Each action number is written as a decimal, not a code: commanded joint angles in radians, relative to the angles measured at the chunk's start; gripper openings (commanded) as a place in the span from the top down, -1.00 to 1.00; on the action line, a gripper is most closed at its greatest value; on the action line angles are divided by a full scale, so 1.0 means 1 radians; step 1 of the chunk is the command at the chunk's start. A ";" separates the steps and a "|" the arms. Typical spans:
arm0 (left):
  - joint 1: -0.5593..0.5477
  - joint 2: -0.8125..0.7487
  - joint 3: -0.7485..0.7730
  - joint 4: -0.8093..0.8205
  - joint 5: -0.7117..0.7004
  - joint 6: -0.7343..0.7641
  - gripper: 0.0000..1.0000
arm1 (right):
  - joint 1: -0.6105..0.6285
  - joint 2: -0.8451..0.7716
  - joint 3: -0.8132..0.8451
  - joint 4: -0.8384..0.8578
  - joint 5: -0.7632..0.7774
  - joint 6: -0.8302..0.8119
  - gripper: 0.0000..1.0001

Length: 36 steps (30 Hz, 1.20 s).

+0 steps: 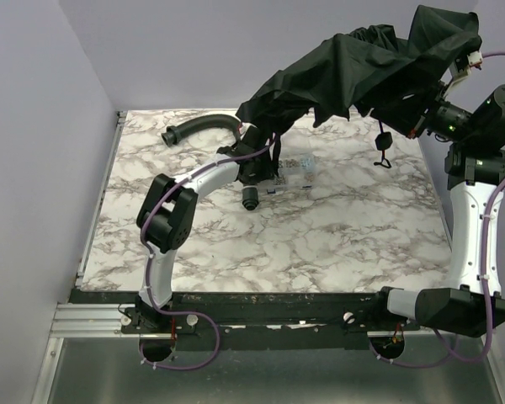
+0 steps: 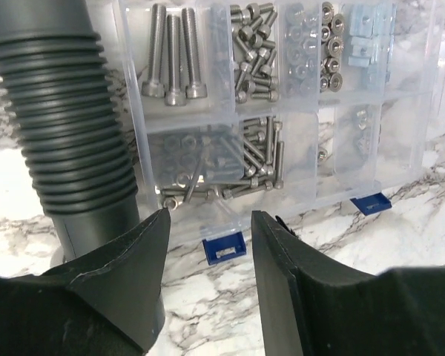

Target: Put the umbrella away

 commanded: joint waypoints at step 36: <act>-0.003 0.118 0.145 -0.250 -0.084 0.141 0.39 | -0.019 -0.047 -0.026 0.120 -0.044 0.043 0.99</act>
